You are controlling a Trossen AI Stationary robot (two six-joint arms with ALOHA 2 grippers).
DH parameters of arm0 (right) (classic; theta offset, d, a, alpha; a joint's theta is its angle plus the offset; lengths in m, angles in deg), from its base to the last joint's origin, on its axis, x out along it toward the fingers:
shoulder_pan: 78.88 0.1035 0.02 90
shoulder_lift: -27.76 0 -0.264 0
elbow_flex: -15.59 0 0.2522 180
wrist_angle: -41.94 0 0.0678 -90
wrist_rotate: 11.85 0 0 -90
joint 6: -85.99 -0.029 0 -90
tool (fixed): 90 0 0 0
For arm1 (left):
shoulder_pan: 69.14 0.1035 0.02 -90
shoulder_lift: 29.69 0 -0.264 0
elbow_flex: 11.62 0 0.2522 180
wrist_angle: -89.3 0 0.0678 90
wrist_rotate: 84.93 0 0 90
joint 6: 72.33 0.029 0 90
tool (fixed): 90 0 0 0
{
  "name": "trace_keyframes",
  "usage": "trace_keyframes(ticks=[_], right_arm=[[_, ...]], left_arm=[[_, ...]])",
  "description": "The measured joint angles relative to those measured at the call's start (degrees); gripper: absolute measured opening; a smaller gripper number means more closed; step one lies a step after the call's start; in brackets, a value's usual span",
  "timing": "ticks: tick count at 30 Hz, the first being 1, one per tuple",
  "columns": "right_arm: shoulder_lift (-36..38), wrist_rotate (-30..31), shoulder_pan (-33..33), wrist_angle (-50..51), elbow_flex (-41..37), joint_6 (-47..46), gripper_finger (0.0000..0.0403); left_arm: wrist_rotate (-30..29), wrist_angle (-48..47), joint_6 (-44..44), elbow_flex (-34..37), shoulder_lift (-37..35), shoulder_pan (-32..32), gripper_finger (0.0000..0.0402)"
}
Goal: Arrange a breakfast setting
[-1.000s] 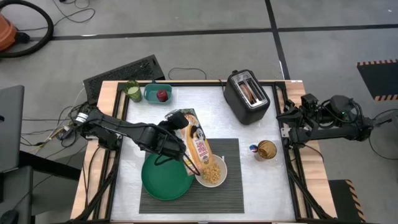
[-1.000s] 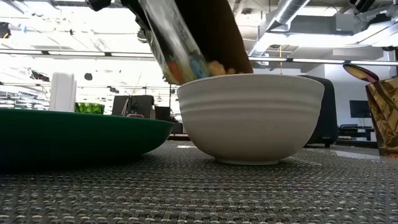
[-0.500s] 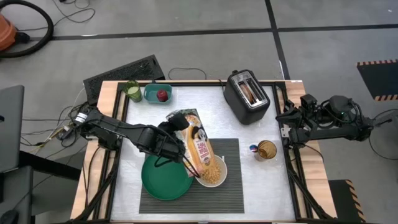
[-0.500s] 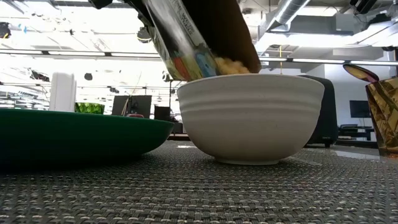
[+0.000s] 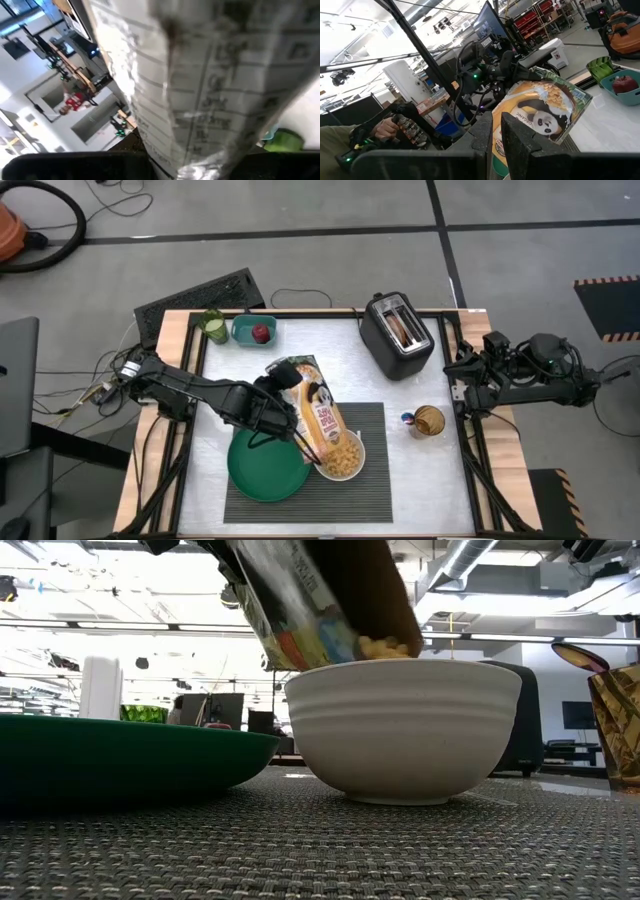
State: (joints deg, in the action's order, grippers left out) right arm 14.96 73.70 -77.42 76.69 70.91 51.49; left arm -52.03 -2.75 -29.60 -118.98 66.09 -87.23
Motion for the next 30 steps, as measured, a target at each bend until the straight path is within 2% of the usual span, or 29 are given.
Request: trace_keyframes(ticks=[10,16,21,30], right_arm=[[0.0,0.0,0.0,0.0,0.0,0.1,0.0068],[0.0,1.3,0.0,0.0,0.0,0.3,0.0068],[0.0,1.4,0.0,0.0,0.0,0.4,0.0068],[0.0,1.5,0.0,0.0,0.0,0.5,0.0068]], left_arm=[[5.8,-3.5,-14.4,0.0,0.0,-4.0,0.0084],[7.0,-3.8,-23.5,0.0,0.0,-5.7,0.0084],[10.8,-5.4,-35.2,0.0,0.0,-6.3,0.0084],[12.2,-5.6,-54.3,0.0,-0.1,-9.5,0.0084]])
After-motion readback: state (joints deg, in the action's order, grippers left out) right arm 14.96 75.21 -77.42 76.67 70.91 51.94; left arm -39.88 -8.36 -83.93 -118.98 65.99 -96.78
